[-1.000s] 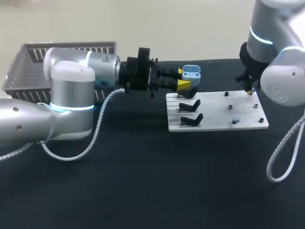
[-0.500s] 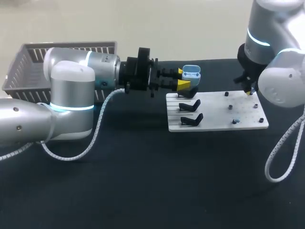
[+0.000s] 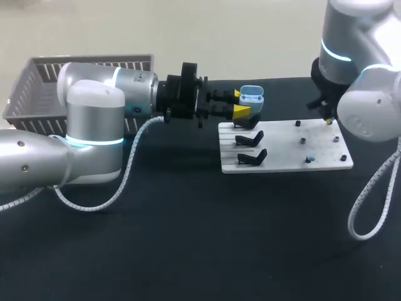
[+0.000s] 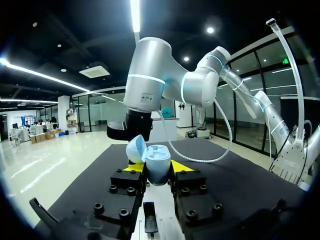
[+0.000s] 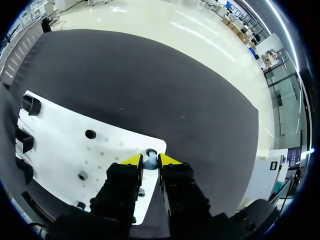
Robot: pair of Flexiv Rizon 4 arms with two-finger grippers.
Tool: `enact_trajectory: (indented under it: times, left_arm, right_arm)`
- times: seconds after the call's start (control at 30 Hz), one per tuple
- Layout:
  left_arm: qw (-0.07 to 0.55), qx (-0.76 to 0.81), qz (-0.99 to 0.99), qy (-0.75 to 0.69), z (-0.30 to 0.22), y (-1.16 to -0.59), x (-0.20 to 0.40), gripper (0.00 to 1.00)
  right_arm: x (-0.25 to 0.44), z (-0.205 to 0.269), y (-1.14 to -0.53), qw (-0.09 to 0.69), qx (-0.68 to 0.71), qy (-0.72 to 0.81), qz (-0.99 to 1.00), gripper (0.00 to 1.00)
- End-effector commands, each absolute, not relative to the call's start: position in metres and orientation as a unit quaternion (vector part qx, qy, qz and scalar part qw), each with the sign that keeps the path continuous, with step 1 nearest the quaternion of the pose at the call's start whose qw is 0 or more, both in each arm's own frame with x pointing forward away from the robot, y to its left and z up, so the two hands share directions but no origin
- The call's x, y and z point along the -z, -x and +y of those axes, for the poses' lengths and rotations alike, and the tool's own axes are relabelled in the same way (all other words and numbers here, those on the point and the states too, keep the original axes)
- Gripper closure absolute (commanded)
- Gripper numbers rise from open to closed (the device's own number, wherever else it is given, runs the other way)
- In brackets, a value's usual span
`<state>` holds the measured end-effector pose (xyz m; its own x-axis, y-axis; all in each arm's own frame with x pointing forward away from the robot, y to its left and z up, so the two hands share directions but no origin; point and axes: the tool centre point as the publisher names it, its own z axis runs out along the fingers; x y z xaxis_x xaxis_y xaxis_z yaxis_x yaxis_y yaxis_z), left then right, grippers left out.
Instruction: Pick up each earbud case from the left stands, insert the matching earbuds, close the lid, and place the case in the box.
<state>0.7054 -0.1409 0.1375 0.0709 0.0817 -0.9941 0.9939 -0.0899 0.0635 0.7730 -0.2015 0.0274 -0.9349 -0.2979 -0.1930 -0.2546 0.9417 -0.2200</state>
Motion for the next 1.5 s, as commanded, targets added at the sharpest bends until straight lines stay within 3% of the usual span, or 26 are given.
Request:
enact_trajectory:
  times: [0.03, 0.33, 0.73, 1.33, 1.5]
  left_arm:
    - [0.474, 0.482, 0.481, -0.558, -0.141, -0.706, -0.137, 1.00]
    - [0.474, 0.482, 0.481, -0.558, -0.141, -0.706, -0.137, 1.00]
    - [0.474, 0.482, 0.481, -0.558, -0.141, -0.706, -0.137, 1.00]
    - [0.474, 0.482, 0.481, -0.558, -0.141, -0.706, -0.137, 1.00]
    - [0.474, 0.482, 0.481, -0.558, -0.141, -0.706, -0.137, 1.00]
  right_arm:
    - [-0.047, -0.202, -0.754, 0.134, 0.105, 0.130, 0.977, 1.00]
    - [-0.098, -0.185, -0.693, 0.126, 0.094, 0.095, 0.983, 1.00]
    - [-0.143, -0.117, -0.622, 0.116, 0.054, 0.078, 0.989, 1.00]
    - [-0.143, -0.117, -0.622, 0.116, 0.054, 0.078, 0.989, 1.00]
    - [-0.177, -0.100, -0.630, 0.106, 0.076, -0.007, 0.991, 1.00]
